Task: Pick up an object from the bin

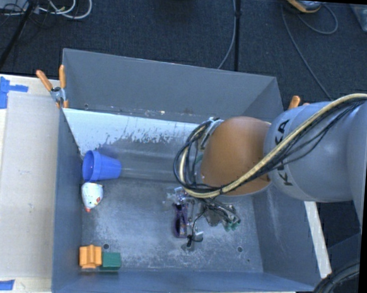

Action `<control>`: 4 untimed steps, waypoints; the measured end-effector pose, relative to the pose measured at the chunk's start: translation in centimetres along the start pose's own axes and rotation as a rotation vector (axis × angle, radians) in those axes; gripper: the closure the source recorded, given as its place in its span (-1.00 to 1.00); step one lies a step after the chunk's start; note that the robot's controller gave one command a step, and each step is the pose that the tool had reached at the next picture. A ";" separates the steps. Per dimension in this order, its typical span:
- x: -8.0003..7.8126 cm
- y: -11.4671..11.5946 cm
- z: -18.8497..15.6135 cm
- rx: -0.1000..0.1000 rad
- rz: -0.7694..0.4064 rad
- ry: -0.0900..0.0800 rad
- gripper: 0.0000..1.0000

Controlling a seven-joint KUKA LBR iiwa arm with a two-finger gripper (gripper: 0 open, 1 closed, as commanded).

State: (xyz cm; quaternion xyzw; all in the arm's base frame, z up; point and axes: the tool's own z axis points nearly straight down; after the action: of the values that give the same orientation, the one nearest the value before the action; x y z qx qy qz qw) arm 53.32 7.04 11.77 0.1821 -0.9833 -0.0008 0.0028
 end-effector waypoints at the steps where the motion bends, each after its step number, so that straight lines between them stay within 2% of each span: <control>1: 0.3 -0.9 2.1 -0.004 -0.084 0.007 -1.00; 2: -2.4 -3.9 -1.3 -0.002 -0.047 0.004 -1.00; 3: -3.1 -5.3 -2.5 -0.001 -0.074 0.000 -1.00; 4: -2.9 -3.6 1.5 -0.002 -0.266 0.002 -1.00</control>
Offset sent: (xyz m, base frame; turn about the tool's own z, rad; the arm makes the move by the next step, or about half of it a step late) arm 0.0575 -0.0378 0.0327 -0.0121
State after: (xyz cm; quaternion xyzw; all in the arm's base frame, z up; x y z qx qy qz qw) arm 57.34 4.74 10.24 0.3109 -0.9504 -0.0020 0.0038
